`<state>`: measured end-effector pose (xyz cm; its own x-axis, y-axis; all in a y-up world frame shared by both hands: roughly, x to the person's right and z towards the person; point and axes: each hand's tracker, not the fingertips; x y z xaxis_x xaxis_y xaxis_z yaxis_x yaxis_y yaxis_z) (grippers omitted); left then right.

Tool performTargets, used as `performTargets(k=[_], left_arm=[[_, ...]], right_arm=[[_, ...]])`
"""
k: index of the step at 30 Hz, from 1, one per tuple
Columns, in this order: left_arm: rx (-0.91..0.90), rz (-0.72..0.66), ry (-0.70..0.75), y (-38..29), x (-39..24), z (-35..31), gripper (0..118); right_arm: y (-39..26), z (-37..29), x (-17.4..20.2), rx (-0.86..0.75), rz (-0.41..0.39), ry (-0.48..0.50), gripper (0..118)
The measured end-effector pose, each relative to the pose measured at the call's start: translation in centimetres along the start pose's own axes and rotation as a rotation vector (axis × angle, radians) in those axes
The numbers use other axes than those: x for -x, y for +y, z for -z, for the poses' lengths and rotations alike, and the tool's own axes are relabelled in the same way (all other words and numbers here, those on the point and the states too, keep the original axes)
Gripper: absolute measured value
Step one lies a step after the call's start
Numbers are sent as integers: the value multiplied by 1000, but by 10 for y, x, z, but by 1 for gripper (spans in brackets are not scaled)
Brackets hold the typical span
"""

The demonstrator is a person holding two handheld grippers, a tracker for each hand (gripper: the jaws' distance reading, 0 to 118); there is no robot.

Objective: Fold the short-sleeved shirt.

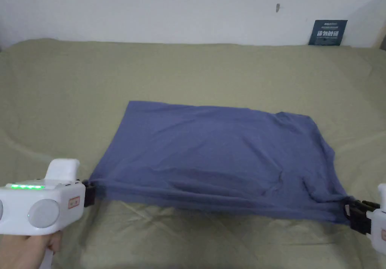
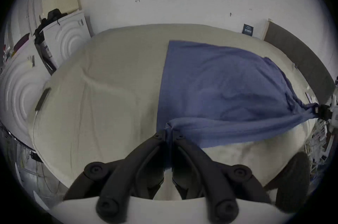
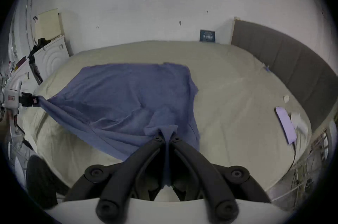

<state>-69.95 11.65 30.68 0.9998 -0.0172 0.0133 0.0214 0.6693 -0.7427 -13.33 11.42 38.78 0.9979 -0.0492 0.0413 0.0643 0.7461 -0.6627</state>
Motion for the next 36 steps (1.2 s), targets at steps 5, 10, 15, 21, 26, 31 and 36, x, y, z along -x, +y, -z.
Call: performTargets(k=[5,10,15,21,26,31,36], left_arm=[[27,3,-4,-35,3,-10,6],[61,-10,-10,-49,4,-4,6],[60,-19,-29,-49,5,-4,9],[15,-54,-44,-49,1,-21,117],[-15,-42,8,-48,3,-43,67],[0,-66,-11,-50,12,-57,0],[32,-44,-28,-48,12,-45,0]], right_arm=[[-37,-5,-6,52,31,2,2],[-49,6,-16,103,46,-14,2],[-54,16,-18,110,34,-17,13],[-46,-11,-5,80,29,-50,109],[-44,-22,-6,49,25,-53,81],[-52,-41,-16,-8,78,-19,0],[-55,-32,-28,33,101,-20,0]])
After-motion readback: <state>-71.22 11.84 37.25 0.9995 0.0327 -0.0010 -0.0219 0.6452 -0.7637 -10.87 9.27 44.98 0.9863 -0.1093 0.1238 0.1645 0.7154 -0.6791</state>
